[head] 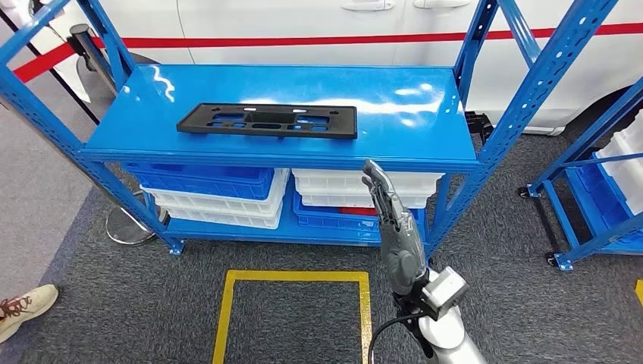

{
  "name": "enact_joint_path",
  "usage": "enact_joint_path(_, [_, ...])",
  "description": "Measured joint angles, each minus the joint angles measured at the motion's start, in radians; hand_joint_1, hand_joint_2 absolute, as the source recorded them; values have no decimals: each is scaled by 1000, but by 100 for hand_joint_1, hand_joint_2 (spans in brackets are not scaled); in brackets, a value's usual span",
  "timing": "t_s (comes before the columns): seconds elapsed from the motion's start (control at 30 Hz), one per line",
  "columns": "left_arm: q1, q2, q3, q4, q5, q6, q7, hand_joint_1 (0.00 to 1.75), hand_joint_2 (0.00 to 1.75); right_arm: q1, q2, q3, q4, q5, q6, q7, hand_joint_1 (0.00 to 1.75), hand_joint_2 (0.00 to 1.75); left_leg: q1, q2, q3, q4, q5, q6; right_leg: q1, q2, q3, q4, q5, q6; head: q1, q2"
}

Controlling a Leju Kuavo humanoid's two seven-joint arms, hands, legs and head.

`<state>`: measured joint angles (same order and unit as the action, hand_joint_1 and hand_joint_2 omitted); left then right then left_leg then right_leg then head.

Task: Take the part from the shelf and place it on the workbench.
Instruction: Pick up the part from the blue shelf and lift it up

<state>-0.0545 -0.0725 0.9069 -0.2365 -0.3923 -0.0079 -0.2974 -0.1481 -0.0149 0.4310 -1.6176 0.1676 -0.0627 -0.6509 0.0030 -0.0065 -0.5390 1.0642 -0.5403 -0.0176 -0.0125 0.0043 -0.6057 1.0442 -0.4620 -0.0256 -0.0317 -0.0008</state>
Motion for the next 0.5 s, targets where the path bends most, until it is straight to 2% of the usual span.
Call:
enact_joint_path(0.03, [-1, -1, 6, 0, 0, -1, 0, 0, 0, -3, -4, 15, -31, 4, -11, -8, 0, 0, 1, 1, -29, 59, -25, -4, 0, -1, 6, -1, -4, -4, 0, 0])
enact_joint_path(0.1, [-1, -3, 17, 0, -1, -4, -1, 0, 0, -6, -13, 45, -84, 11, -30, -24, 0, 0, 3, 1, -112, 199, -72, -8, 2, -3, 16, -1, -15, -9, 0, 0])
enact_joint_path(0.13, [0, -4, 22, 1, -1, -5, -2, 0, 0, -6, -17, 58, -105, 14, -37, -32, 0, 0, 3, 1, -142, 240, -73, -9, 3, -3, 23, -1, -20, -9, 0, 0])
enact_joint_path(0.17, [0, -5, 27, 2, -1, -7, -3, 0, 0, -6, -21, 69, -123, 18, -43, -37, 0, 0, 3, 1, -155, 243, -53, -7, 4, -3, 31, -1, -27, -9, -1, 0])
enact_joint_path(0.2, [0, -6, 30, 2, -2, -8, -5, 0, 0, -6, -24, 78, -138, 20, -46, -41, 0, 0, 3, 1, -149, 207, -15, -3, 5, -2, 41, -2, -33, -9, -1, 0])
enact_joint_path(0.23, [0, -7, 33, 2, -2, -10, -7, 0, 0, -7, -26, 86, -152, 22, -48, -43, 0, 0, 2, 1, -129, 143, 35, 3, 6, -2, 52, -2, -41, -7, 0, 0])
enact_joint_path(0.27, [0, -7, 36, 3, -3, -11, -8, 0, 0, -7, -28, 90, -162, 22, -49, -44, 0, 0, 1, 1, -105, 80, 72, 10, 6, -1, 61, -3, -48, -5, 0, 0])
enact_joint_path(0.3, [0, -8, 38, 3, -4, -12, -9, 0, 0, -8, -30, 94, -170, 23, -48, -44, 0, 0, -3, 1, -83, 25, 96, 17, 7, -1, 67, -3, -55, -1, 1, 0])
enact_joint_path(0.33, [-1, -8, 39, 3, -5, -12, -10, 0, 0, -9, -32, 98, -177, 23, -47, -44, 0, 0, -8, 1, -70, -9, 102, 24, 6, -1, 68, -5, -59, 4, 0, 0])
enact_joint_path(0.4, [-2, -11, 40, 3, -6, -13, -11, 0, 0, -10, -36, 104, -188, 23, -43, -45, 0, 0, -16, 1, -60, -37, 91, 35, 4, -2, 70, -2, -57, 17, -1, 0])
enact_joint_path(0.47, [-1, -13, 41, 4, -7, -13, -12, 0, 0, -10, -40, 108, -197, 23, -40, -47, 0, 0, -13, 0, -39, -55, 87, 45, 1, -3, 72, 17, -62, 28, -1, 0])
enact_joint_path(0.5, [-1, -14, 41, 4, -8, -12, -12, 0, 0, -11, -41, 108, -199, 23, -39, -48, 0, 0, -10, -1, -24, -62, 85, 49, 0, -4, 62, 44, -74, 33, 0, 0])
